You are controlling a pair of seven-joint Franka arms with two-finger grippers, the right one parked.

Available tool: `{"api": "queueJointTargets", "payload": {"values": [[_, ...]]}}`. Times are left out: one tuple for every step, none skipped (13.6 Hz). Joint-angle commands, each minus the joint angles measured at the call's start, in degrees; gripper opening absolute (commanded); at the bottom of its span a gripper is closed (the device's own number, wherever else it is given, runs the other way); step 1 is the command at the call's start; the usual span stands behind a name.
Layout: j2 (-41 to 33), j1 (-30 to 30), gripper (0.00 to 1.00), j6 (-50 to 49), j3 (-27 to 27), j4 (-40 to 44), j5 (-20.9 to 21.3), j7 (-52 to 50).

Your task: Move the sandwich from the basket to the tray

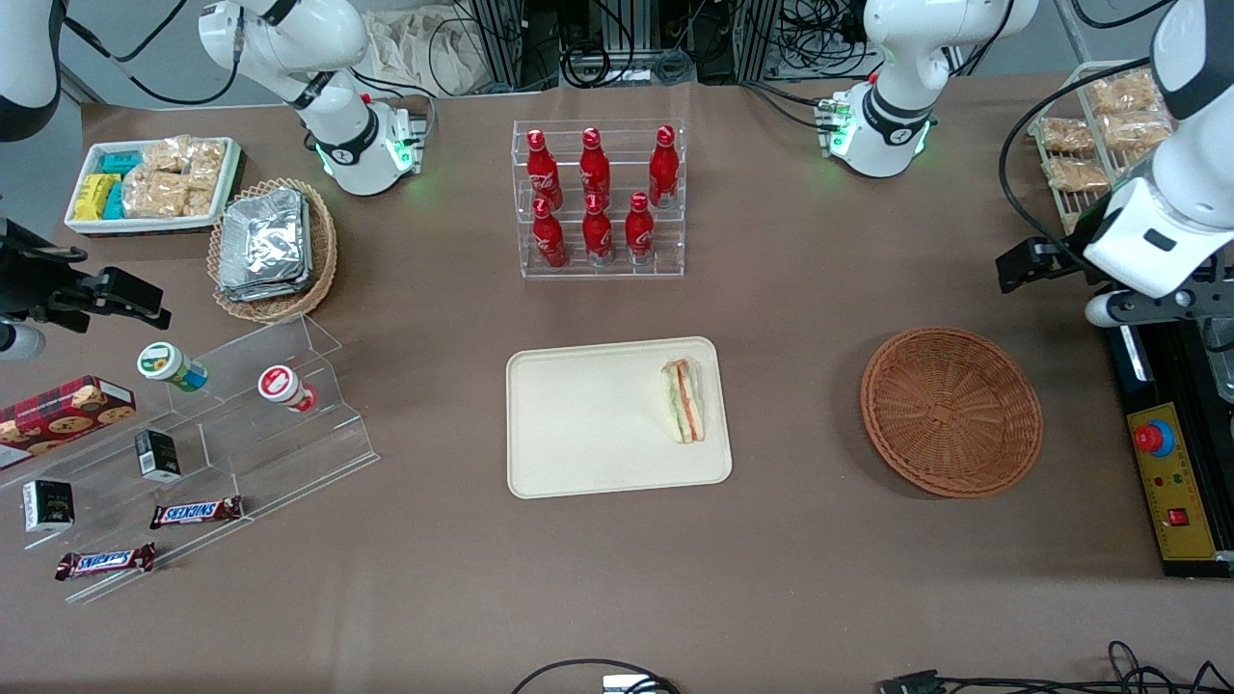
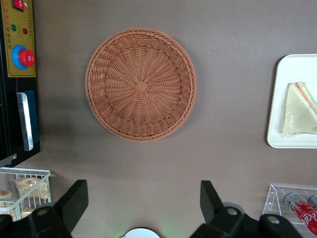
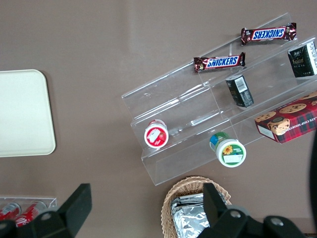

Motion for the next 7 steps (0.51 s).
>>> {"api": "queueJointTargets", "payload": {"values": [[-1.22, -0.08, 1.00, 1.97, -0.60, -1.27, 0.01, 1.35], [-1.22, 0.10, 1.00, 2.15, -0.60, -1.27, 0.01, 2.40], [-1.13, 0.36, 1.00, 2.24, -0.52, -1.18, 0.10, 4.50], [-1.04, 0.45, 1.00, 2.41, -0.43, -0.66, 0.19, 6.18], [-1.04, 0.45, 1.00, 3.20, -0.25, -0.65, 0.19, 6.28], [-0.95, 0.63, 1.00, 3.29, -0.16, -0.57, 0.19, 6.54], [-1.04, 0.63, 1.00, 3.29, -0.16, -0.65, 0.28, 6.98]]}}
